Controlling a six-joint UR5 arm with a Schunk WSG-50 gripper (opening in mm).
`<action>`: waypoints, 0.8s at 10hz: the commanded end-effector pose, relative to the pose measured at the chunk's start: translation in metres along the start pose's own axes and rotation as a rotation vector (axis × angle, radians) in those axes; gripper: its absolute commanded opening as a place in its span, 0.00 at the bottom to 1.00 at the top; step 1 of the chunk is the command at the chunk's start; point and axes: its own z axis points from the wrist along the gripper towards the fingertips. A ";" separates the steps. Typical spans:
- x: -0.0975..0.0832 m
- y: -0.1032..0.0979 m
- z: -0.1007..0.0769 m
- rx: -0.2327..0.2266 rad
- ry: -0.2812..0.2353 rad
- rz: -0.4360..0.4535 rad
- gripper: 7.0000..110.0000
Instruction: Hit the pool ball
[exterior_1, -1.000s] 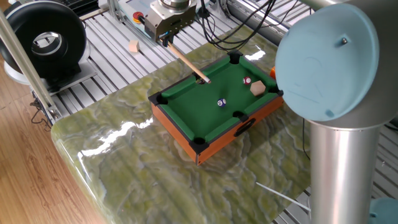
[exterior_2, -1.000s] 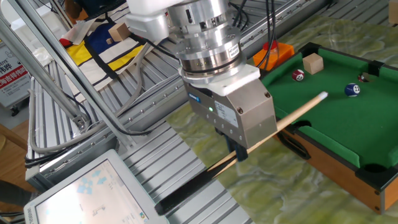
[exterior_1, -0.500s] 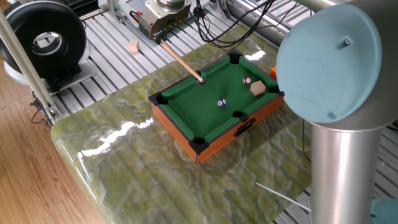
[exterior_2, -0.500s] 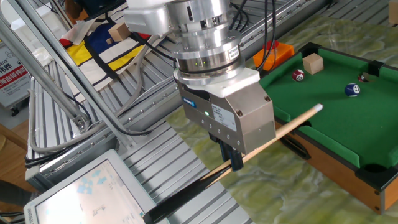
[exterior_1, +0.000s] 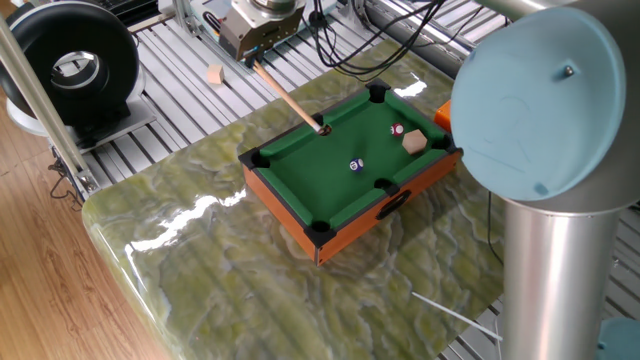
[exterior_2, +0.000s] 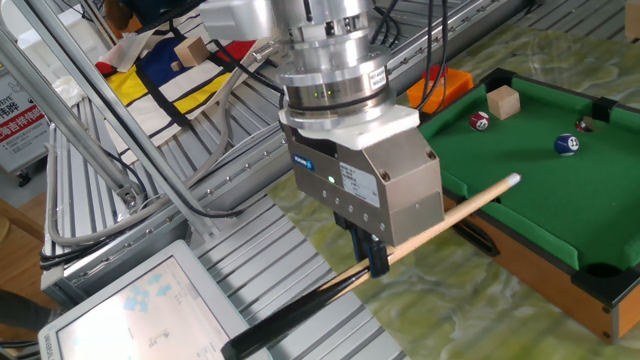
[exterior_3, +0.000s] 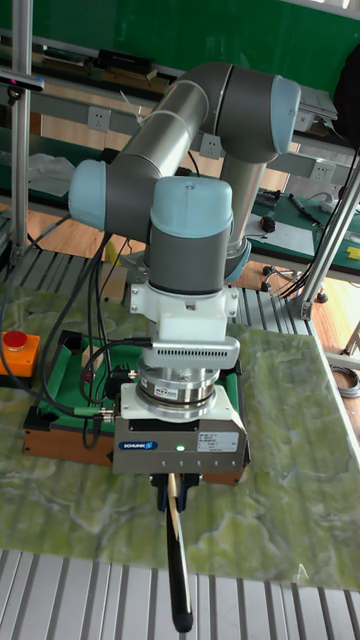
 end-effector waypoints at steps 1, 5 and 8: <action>0.000 0.002 0.006 -0.009 -0.012 0.001 0.00; 0.021 -0.008 0.008 0.006 0.031 0.007 0.00; 0.026 -0.009 0.007 -0.003 0.030 0.012 0.00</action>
